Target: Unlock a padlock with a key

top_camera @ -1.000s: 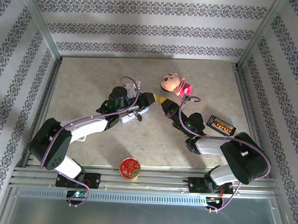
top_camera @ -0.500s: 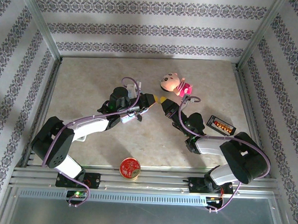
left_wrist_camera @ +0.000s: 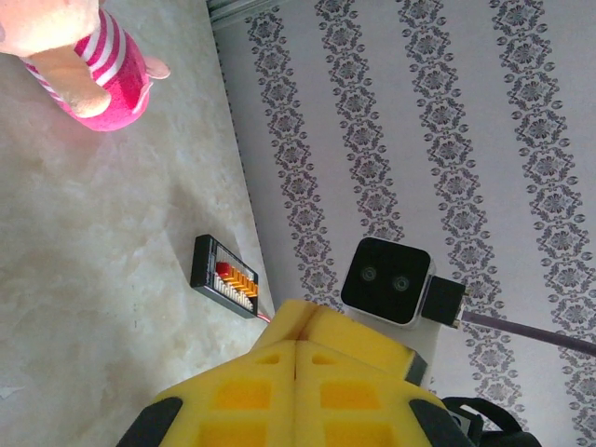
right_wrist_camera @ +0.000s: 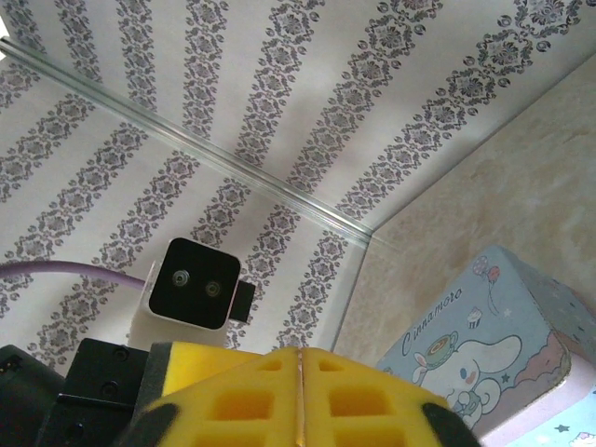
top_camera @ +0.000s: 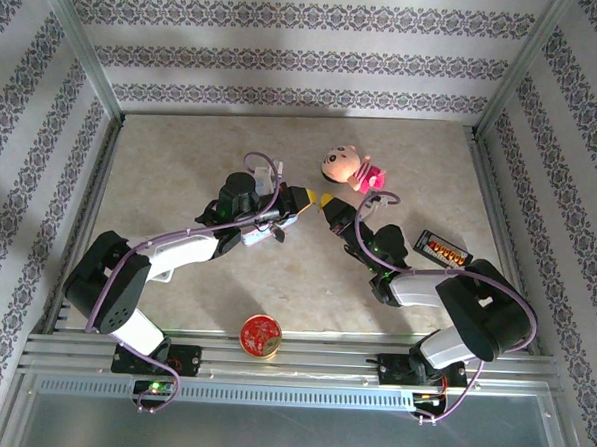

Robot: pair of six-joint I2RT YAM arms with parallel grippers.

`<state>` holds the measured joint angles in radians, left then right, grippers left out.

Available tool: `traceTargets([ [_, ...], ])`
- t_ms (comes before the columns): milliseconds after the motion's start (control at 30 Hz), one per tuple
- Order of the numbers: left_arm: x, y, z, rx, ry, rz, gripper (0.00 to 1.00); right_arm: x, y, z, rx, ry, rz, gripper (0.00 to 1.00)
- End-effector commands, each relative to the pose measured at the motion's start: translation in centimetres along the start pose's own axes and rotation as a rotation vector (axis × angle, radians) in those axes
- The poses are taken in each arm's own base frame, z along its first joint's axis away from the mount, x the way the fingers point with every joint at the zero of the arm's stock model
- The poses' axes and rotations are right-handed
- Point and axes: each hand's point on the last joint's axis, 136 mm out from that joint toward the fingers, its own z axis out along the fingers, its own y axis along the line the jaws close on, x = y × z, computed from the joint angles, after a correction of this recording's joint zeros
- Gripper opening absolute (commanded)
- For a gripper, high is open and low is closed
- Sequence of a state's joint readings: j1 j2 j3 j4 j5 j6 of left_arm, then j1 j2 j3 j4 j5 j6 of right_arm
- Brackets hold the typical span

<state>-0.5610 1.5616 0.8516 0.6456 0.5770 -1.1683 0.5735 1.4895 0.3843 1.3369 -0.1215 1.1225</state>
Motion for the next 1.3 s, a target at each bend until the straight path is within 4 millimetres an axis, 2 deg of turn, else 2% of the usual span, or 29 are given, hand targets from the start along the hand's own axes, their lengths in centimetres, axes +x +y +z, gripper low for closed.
traceTargets([
  [0, -1.3, -1.7, -0.3, 0.032, 0.014, 0.063, 0.0, -0.5, 1.4, 0.1, -0.061, -0.001, -0.015, 0.27],
  [67, -1.4, -1.9, -0.9, 0.007, 0.048, 0.102, 0.0, -0.5, 0.7, -0.6, -0.049, 0.017, -0.008, 0.29],
  [167, -1.3, -2.2, -2.0, -0.06, 0.12, 0.194, 0.0, -0.1, 0.9, -1.3, -0.067, 0.083, -0.025, 0.3],
  [200, -1.2, -2.4, -2.3, -0.082, 0.143, 0.223, 0.0, 0.5, 0.1, -2.1, -0.046, 0.108, -0.026, 0.3],
  [333, -0.4, -2.7, -3.5, -0.16, 0.251, 0.328, 0.0, 1.3, 0.0, -3.6, -0.031, 0.165, -0.07, 0.38],
  [533, 1.8, -3.8, -3.7, -0.111, 0.434, 0.341, 0.0, 2.2, 2.6, -4.4, -0.106, 0.259, -0.171, 0.39],
  [667, 2.1, -4.0, -4.0, -0.107, 0.461, 0.366, 0.0, 2.5, 5.0, -5.0, -0.185, 0.305, -0.215, 0.42],
  [800, 2.2, -5.0, -4.0, -0.057, 0.462, 0.369, 0.0, 3.1, 5.1, -5.1, -0.176, 0.351, -0.222, 0.44],
  [833, 2.3, -5.2, -3.9, -0.043, 0.464, 0.365, 0.0, 2.7, 6.3, -4.6, -0.203, 0.349, -0.233, 0.44],
  [933, 2.3, -5.5, -3.7, -0.016, 0.464, 0.356, 0.0, 3.1, 6.8, -4.2, -0.225, 0.378, -0.23, 0.43],
  [1267, 2.5, -5.8, -3.6, 0.011, 0.463, 0.336, 0.0, 4.9, 7.5, -2.6, -0.265, 0.46, -0.211, 0.31],
])
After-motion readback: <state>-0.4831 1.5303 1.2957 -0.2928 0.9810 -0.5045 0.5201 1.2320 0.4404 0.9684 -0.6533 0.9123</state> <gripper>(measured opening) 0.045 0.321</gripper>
